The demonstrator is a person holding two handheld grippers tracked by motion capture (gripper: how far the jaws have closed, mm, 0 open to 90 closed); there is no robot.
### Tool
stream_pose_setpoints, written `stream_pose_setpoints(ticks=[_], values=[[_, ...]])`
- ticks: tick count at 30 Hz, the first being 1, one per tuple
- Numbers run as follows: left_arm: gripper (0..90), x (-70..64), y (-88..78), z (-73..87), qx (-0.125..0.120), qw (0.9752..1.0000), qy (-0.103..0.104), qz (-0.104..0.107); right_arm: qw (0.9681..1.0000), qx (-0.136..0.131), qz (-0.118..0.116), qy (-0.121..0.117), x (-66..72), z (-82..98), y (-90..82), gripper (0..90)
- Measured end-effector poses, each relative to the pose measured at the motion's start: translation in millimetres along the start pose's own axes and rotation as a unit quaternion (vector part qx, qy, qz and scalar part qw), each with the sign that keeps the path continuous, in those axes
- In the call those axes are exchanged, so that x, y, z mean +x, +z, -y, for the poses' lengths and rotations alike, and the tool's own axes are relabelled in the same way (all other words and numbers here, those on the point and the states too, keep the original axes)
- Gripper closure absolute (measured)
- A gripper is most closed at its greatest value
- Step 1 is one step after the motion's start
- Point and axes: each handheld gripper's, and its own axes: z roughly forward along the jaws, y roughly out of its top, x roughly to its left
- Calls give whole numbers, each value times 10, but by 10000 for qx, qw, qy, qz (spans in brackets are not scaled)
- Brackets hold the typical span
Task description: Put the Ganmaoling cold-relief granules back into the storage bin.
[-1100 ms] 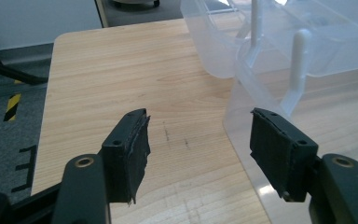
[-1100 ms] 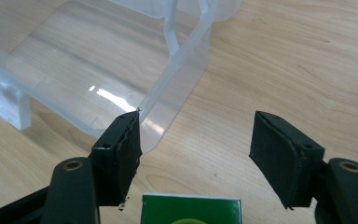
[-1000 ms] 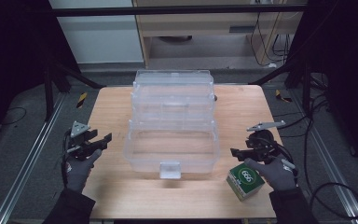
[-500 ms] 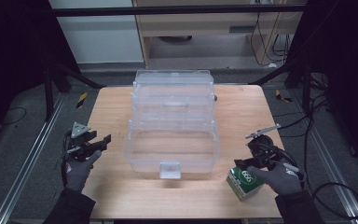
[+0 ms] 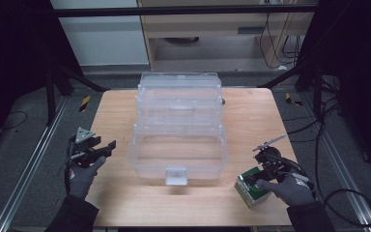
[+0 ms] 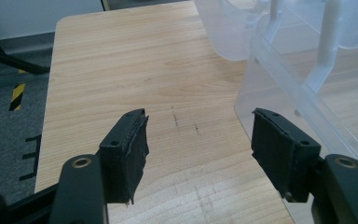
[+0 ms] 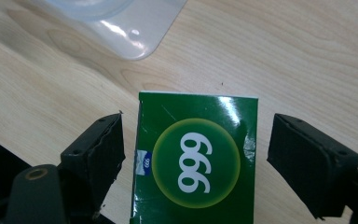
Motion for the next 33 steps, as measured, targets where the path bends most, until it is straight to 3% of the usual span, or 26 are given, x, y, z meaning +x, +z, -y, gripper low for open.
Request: stream_pose_setpoints(ticks=[13, 33], values=[[350, -12, 14, 8, 52, 10000, 38, 24, 9993, 337, 21, -145, 14, 47, 112, 116], [348, -14, 32, 17, 80, 10000, 42, 35, 9970, 760, 7, -145, -27, 69, 289, 104]])
